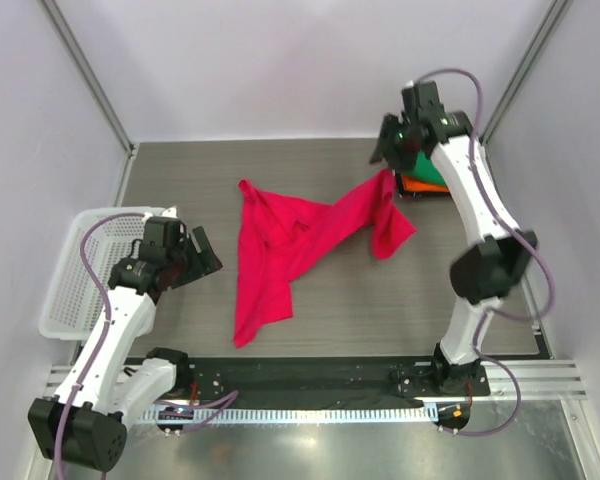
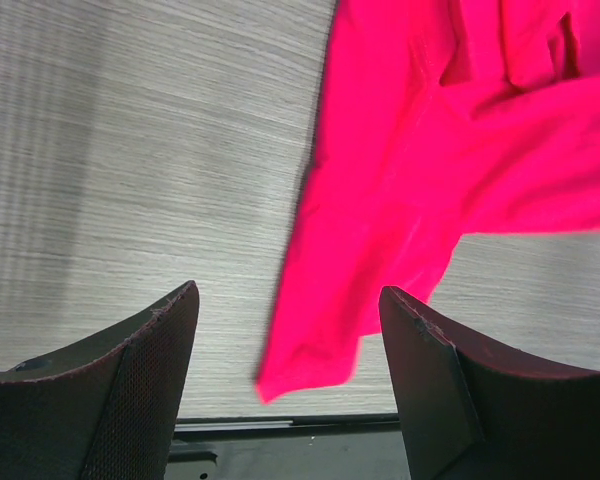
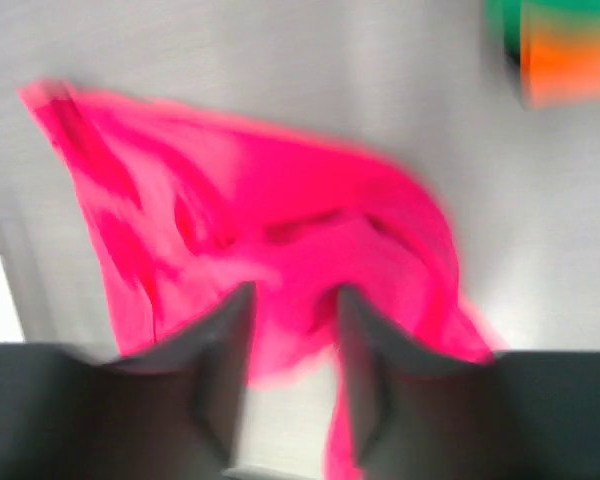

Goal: Fold and stack the t-shirts
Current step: Flatten the tshirt out

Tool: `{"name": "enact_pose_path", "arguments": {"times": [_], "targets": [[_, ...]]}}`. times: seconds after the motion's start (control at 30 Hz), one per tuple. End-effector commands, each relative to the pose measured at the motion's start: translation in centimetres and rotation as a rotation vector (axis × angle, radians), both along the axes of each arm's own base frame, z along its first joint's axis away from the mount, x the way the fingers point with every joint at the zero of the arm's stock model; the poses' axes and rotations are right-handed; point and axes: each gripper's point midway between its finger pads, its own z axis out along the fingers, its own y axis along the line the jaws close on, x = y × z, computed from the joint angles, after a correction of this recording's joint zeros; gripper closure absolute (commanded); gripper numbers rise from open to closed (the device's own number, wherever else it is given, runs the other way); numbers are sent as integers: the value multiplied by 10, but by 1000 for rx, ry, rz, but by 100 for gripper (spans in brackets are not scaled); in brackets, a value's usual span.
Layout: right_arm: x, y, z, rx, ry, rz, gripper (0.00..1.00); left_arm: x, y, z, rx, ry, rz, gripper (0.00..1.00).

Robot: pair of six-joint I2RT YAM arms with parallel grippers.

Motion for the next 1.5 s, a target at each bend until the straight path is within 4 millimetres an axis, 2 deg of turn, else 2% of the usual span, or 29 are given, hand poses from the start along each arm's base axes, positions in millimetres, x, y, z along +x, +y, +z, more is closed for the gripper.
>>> {"name": "enact_pose_path", "arguments": {"times": [0.0, 0.03, 0.07, 0.1, 0.13, 0.27, 0.3, 0.33, 0.37, 0.47, 0.57, 0.6, 0.63, 0.67, 0.7, 0.73, 0.77, 0.8, 0.83, 0.87, 0.9, 0.93, 0.97, 1.0, 1.03, 1.1, 1.23, 1.4, 1.47], "targets": [[37, -3, -63, -84, 250, 29, 43, 6, -3, 8, -9, -53, -27, 26], [40, -7, -37, -117, 228, 15, 37, 5, -3, 8, -7, -50, -30, 26], [40, -5, -42, -142, 246, 16, 36, 5, -3, 9, -5, -52, -28, 26], [37, -7, -29, -178, 203, 7, 35, 5, -3, 9, -4, -53, -27, 26], [33, -6, -43, -200, 201, 6, 34, 5, -3, 9, -7, -56, -27, 26], [-9, 12, -51, -92, 130, 15, 33, 6, -4, 7, -13, -52, -26, 26], [-34, 16, -62, -56, 159, 34, 33, 6, -4, 7, -15, -48, -26, 25], [-33, 24, -64, -30, 122, 40, 33, 6, -5, 6, -16, -42, -30, 26], [-42, 39, -68, -10, 114, 80, 34, 6, -5, 6, -14, -44, -28, 26], [-47, 58, -88, -14, 113, 106, 34, 7, -4, 4, -11, -35, -23, 26], [-29, 80, -97, -46, 88, 146, 33, 7, -3, 3, -6, -34, -20, 26], [-19, 80, -102, -101, 75, 140, 33, 6, -3, 4, -5, -37, -17, 26], [-4, 85, -92, -110, 41, 138, 33, 6, -2, 4, -3, -38, -15, 26], [6, 87, -114, -150, 78, 138, 33, 6, -1, 4, -1, -40, -11, 26], [16, 84, -119, -187, 78, 128, 33, 6, -1, 5, 0, -41, -6, 26], [30, 87, -105, -206, 46, 131, 34, 6, -1, 5, 1, -45, -7, 26], [39, 88, -128, -246, 85, 133, 34, 6, 1, 5, 4, -44, -2, 26], [48, 89, -128, -264, 78, 134, 34, 6, 0, 6, 3, -46, -5, 26], [63, 89, -116, -294, 40, 117, 35, 6, 1, 6, 3, -50, 0, 26], [70, 88, -116, -326, 32, 121, 35, 6, 0, 7, 3, -51, -2, 26], [77, 86, -136, -371, 61, 120, 36, 6, 1, 7, 2, -50, -1, 26], [86, 87, -125, -394, 32, 111, 37, 6, 1, 6, 3, -48, -1, 26], [90, 87, -127, -417, 29, 117, 38, 6, 1, 6, 2, -50, -1, 26], [94, 88, -143, -439, 48, 125, 37, 6, 0, 6, 0, -48, -3, 26], [98, 89, -140, -445, 36, 128, 38, 5, 0, 6, 0, -48, -5, 26], [99, 90, -148, -485, 37, 130, 38, 6, -1, 6, -2, -47, -7, 26], [100, 98, -170, -508, 60, 161, 41, 6, -1, 6, -3, -47, -8, 26], [98, 105, -179, -519, 61, 181, 42, 6, -1, 7, -5, -51, -9, 26], [100, 107, -181, -527, 57, 186, 46, 6, -1, 6, -5, -51, -9, 26]]}}
